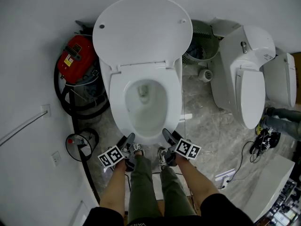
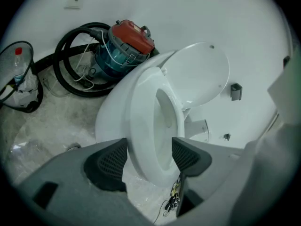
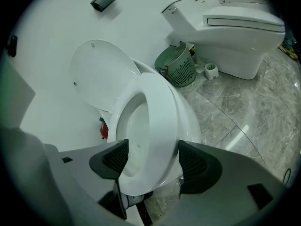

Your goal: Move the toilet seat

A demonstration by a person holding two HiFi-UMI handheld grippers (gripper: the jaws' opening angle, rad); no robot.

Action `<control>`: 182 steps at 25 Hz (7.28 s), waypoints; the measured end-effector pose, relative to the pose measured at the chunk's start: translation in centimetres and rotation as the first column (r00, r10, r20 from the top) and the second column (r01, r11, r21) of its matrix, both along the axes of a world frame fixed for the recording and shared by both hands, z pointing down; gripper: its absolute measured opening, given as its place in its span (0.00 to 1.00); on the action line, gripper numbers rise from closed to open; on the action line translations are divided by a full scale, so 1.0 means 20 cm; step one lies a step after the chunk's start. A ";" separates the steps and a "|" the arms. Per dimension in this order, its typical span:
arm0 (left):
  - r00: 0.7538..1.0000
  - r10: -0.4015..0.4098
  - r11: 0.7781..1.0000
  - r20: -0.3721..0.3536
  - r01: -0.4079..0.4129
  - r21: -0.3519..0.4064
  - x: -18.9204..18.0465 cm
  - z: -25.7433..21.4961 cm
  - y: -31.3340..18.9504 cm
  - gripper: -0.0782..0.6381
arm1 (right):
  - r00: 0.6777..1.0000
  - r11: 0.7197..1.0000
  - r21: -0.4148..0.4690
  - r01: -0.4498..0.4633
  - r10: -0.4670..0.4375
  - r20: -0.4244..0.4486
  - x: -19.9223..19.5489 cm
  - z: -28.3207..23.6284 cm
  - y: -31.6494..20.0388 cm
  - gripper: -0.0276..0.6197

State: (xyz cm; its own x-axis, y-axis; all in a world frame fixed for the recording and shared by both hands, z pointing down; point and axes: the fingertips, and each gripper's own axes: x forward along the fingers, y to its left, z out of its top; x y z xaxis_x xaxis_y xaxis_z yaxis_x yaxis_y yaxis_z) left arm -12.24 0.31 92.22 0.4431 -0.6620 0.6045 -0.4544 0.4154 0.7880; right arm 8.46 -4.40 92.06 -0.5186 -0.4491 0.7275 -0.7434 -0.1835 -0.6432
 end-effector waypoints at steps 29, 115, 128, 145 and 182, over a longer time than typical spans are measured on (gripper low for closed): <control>0.981 0.190 0.934 -0.025 -0.173 0.311 -0.12 -1.17 -0.37 0.57 | 0.984 0.939 0.303 -0.166 0.139 0.107 -0.10 -1.20 -0.43 0.54; 0.797 -0.281 0.782 0.534 -0.131 0.609 -0.45 -2.30 -1.02 0.19 | 0.984 0.762 0.633 0.135 -0.178 0.004 -0.25 -2.06 -1.78 0.37; 0.806 -0.185 0.741 0.563 -0.262 0.619 -0.40 -2.41 -0.92 0.11 | 0.987 0.641 0.754 0.144 -0.146 -0.065 -0.19 -2.37 -1.36 0.04; 0.787 -0.037 0.713 0.616 -0.411 0.568 -0.35 -2.40 -0.64 0.11 | 0.996 0.652 0.753 0.083 -0.088 -0.034 -0.14 -2.41 -0.76 0.04; 0.772 0.142 0.591 0.620 -0.568 0.572 -0.22 -2.37 -0.36 0.11 | 0.993 0.683 0.725 0.093 -0.012 -0.116 -0.13 -2.31 -0.28 0.04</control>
State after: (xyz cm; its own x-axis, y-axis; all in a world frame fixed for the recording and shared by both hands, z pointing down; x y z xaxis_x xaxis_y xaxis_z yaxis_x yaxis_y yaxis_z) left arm -16.58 -6.87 44.79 0.5457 -0.8085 0.2202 -0.8116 -0.4445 0.3791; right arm 5.92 -9.90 45.78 -0.5059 -0.8317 0.2289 -0.8005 0.3537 -0.4839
